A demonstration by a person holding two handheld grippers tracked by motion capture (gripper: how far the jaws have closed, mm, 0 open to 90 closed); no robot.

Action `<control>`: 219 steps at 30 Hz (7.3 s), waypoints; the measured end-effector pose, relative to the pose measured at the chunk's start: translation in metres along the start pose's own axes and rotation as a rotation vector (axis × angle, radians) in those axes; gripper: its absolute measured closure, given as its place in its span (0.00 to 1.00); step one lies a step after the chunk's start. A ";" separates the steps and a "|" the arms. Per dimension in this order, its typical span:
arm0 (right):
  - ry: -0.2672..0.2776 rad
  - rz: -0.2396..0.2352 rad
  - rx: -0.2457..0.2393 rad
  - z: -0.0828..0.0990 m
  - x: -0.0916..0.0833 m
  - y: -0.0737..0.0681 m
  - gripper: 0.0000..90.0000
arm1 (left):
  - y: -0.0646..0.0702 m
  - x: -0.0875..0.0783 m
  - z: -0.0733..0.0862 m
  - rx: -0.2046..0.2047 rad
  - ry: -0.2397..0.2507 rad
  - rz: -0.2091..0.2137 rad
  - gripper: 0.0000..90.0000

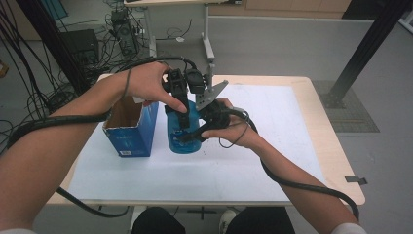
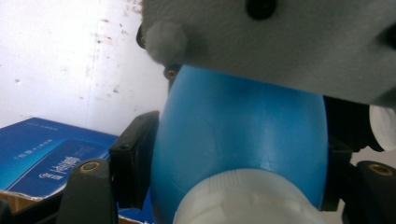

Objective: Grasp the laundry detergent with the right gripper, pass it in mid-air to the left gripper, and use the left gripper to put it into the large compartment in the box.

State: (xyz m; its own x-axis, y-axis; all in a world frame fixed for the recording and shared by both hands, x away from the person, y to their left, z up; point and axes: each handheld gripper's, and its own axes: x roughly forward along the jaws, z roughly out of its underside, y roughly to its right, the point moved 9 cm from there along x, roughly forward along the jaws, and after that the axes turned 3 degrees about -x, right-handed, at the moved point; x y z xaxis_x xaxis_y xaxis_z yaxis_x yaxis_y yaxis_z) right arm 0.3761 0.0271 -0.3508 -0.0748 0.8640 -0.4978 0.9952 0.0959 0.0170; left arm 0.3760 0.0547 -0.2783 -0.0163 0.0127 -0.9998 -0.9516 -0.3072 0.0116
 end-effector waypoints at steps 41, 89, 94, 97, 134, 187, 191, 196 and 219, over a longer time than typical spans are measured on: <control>0.003 -0.002 0.004 0.006 0.001 0.001 0.48 | 0.000 0.006 -0.003 0.013 -0.003 0.052 0.41; 0.016 -0.030 0.023 0.007 0.002 0.002 0.46 | -0.002 0.007 -0.003 -0.007 -0.013 0.060 0.42; 0.018 -0.031 0.029 0.008 0.003 0.001 0.46 | -0.001 0.007 -0.003 -0.005 -0.020 0.061 0.42; 0.024 -0.030 0.029 0.008 0.003 0.002 0.46 | -0.002 0.007 -0.003 -0.008 -0.011 0.060 0.42; 0.050 -0.024 0.071 0.007 -0.001 0.003 0.34 | -0.003 0.006 -0.005 -0.013 -0.006 0.061 0.42; -0.446 0.323 0.404 0.145 -0.154 0.015 0.00 | -0.050 -0.065 0.017 -0.436 0.031 -0.023 0.42; -0.459 0.338 0.406 0.147 -0.165 0.014 0.00 | -0.058 -0.079 0.021 -0.548 0.029 -0.037 0.42; -0.459 0.357 0.416 0.147 -0.174 0.014 0.00 | -0.066 -0.091 0.026 -0.641 0.041 -0.041 0.42; -0.475 0.383 0.413 0.148 -0.195 0.010 0.00 | -0.116 -0.135 0.093 -1.202 0.143 -0.065 0.42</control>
State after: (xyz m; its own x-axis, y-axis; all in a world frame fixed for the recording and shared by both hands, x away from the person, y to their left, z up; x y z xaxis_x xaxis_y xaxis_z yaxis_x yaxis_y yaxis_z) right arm 0.4103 -0.2135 -0.3820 0.2248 0.4836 -0.8459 0.8955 -0.4449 -0.0164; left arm 0.4606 0.1769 -0.1431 0.1271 -0.0204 -0.9917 -0.0554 -0.9984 0.0135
